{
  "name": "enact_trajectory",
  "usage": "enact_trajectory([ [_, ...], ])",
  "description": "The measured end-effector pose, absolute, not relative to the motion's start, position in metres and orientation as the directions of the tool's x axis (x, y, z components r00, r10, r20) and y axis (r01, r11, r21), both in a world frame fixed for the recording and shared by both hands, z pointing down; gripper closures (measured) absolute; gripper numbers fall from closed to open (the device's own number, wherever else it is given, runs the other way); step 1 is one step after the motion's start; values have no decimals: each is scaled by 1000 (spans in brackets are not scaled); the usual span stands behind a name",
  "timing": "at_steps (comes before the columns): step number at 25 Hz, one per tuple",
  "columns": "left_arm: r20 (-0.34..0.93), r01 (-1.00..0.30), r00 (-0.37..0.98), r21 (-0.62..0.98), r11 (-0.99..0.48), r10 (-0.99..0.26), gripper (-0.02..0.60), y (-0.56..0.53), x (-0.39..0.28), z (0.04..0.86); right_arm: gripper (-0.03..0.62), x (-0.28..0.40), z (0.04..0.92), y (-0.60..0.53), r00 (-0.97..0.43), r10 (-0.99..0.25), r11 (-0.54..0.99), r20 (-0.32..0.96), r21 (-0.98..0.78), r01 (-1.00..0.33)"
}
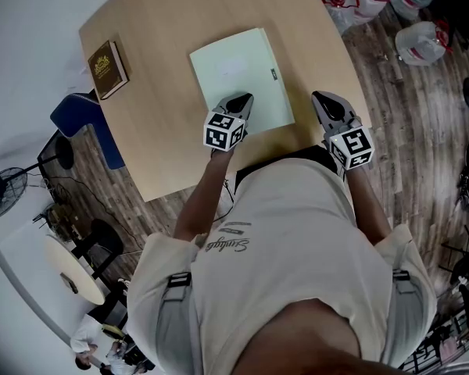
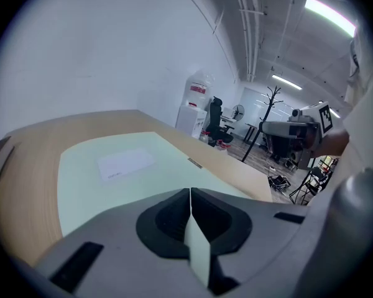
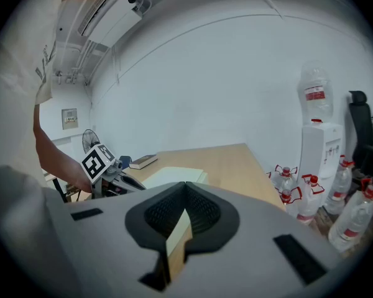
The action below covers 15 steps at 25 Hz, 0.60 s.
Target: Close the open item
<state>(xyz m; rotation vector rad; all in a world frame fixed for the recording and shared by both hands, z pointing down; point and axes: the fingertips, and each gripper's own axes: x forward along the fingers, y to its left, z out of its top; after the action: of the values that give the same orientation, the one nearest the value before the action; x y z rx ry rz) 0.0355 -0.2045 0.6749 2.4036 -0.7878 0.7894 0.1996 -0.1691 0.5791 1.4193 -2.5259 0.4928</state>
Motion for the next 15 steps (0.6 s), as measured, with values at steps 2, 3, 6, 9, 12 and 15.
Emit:
enact_trajectory([
  [2, 652, -649, 664, 262, -714, -365, 566, -204, 36, 676, 599, 201, 581, -169, -519, -786, 482, 335, -192, -855],
  [3, 654, -649, 664, 263, -714, -363, 566, -204, 36, 677, 599, 201, 582, -170, -520, -785, 483, 336, -194, -854],
  [6, 657, -647, 664, 265, -715, -357, 566, -204, 36, 679, 599, 199, 583, -174, -528, -781, 490, 334, -195, -849],
  [9, 671, -639, 655, 246, -728, -348, 566, -202, 38, 682, 599, 195, 583, -178, -538, -775, 500, 332, -199, -843],
  [12, 702, -621, 632, 206, -756, -328, 566, -198, 40, 689, 599, 192, 584, -180, -547, -769, 508, 331, -203, -837],
  [15, 738, -600, 597, 151, -786, -314, 565, -194, 43, 696, 599, 191, 585, -180, -551, -767, 511, 330, -206, -835],
])
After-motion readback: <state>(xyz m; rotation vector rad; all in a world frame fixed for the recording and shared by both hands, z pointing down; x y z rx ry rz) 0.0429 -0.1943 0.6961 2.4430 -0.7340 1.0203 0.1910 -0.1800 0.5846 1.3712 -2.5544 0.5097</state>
